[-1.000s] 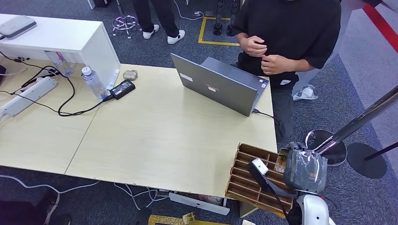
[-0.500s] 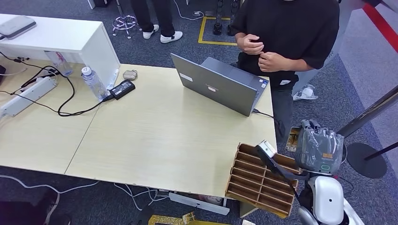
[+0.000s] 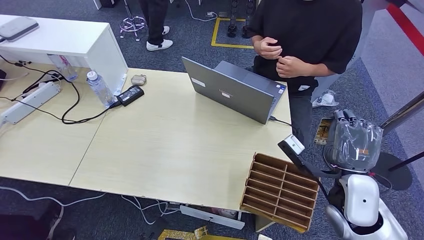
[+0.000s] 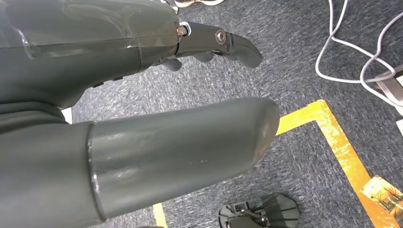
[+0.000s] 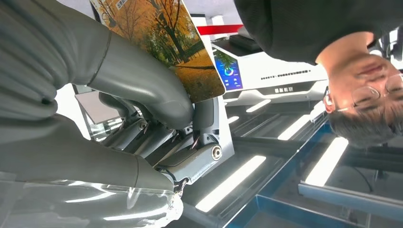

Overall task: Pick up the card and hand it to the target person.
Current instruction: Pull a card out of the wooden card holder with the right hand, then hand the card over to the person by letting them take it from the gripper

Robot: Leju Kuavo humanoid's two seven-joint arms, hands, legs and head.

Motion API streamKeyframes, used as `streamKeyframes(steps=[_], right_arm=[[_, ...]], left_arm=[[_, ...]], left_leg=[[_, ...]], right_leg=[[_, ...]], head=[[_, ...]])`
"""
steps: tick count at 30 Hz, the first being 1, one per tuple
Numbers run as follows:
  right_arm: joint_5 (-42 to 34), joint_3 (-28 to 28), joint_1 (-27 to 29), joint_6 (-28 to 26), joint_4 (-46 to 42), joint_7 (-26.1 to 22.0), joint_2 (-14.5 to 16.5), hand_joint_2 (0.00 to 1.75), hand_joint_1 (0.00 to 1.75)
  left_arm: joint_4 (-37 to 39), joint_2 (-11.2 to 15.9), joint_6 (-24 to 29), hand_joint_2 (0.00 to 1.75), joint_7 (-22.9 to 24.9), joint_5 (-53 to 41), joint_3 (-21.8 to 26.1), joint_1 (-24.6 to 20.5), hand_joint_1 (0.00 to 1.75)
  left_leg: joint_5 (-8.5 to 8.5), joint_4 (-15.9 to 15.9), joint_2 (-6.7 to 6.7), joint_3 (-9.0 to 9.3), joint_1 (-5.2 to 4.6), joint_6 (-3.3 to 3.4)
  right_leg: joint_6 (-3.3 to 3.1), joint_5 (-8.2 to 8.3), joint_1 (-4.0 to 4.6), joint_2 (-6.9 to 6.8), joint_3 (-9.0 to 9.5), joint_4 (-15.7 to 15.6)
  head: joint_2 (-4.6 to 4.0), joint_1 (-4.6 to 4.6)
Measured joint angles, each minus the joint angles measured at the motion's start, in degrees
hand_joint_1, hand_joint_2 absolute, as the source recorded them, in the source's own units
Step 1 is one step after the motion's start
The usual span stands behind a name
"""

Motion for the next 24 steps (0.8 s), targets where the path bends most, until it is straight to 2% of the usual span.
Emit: streamKeyframes(steps=[9,24], right_arm=[[-1.6,0.0,-0.8,-2.3,4.4,-0.6,-0.1,1.75,1.62],[-4.1,0.8,-2.1,-1.3,12.8,-0.7,0.0,1.75,1.61]], left_arm=[[0.0,-0.3,0.0,0.00,0.2,-0.7,-0.6,-0.5,0.00],[0.0,-0.4,-0.7,0.00,0.7,-1.2,-1.3,-1.1,0.00]], left_leg=[[0.00,0.0,-0.01,-0.01,0.00,0.00],[0.00,0.0,-0.02,-0.02,0.00,0.00]], right_leg=[[0.00,0.00,0.00,-0.01,0.00,0.0],[0.00,0.00,0.00,-0.02,0.00,0.0]], head=[[0.00,0.00],[0.00,0.01]])
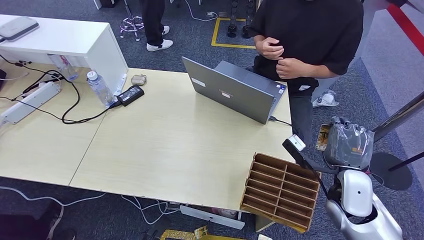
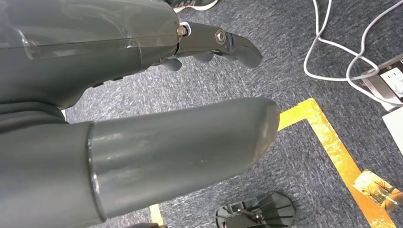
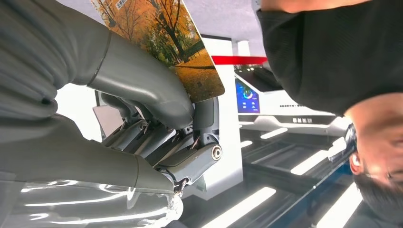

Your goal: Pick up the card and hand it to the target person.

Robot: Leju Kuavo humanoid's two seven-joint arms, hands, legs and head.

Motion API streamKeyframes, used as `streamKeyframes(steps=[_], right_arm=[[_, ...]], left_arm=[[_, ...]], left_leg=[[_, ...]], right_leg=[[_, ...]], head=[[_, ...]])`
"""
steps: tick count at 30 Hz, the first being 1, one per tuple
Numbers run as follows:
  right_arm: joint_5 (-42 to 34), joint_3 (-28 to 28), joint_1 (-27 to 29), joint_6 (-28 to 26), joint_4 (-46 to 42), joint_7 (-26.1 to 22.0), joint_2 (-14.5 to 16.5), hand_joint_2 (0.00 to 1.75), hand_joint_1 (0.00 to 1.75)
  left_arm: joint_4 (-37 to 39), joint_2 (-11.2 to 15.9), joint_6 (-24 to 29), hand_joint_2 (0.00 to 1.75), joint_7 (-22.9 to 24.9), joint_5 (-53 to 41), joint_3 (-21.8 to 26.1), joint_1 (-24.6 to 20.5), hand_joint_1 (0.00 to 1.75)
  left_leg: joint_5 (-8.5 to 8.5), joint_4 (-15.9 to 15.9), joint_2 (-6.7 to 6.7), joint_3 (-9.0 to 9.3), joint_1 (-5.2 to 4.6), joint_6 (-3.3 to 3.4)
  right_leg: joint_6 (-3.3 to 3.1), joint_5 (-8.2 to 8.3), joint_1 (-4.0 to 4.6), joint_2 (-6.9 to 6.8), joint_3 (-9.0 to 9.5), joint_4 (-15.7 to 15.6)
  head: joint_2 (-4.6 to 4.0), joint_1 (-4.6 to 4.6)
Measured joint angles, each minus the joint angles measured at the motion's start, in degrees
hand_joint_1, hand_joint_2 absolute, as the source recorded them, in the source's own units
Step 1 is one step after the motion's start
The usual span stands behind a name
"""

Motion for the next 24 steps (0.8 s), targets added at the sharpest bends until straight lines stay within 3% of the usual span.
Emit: streamKeyframes(steps=[24], right_arm=[[-2.2,2.2,-8.7,6.0,4.8,0.1,0.0,1.75,1.61]], left_arm=[[0.0,0.0,-1.4,0.00,1.0,-1.5,-1.5,-1.0,0.00]], left_leg=[[0.00,0.0,0.00,0.00,0.00,0.00]], right_leg=[[0.00,0.01,0.00,0.00,0.00,0.0]], head=[[0.00,-0.01]])
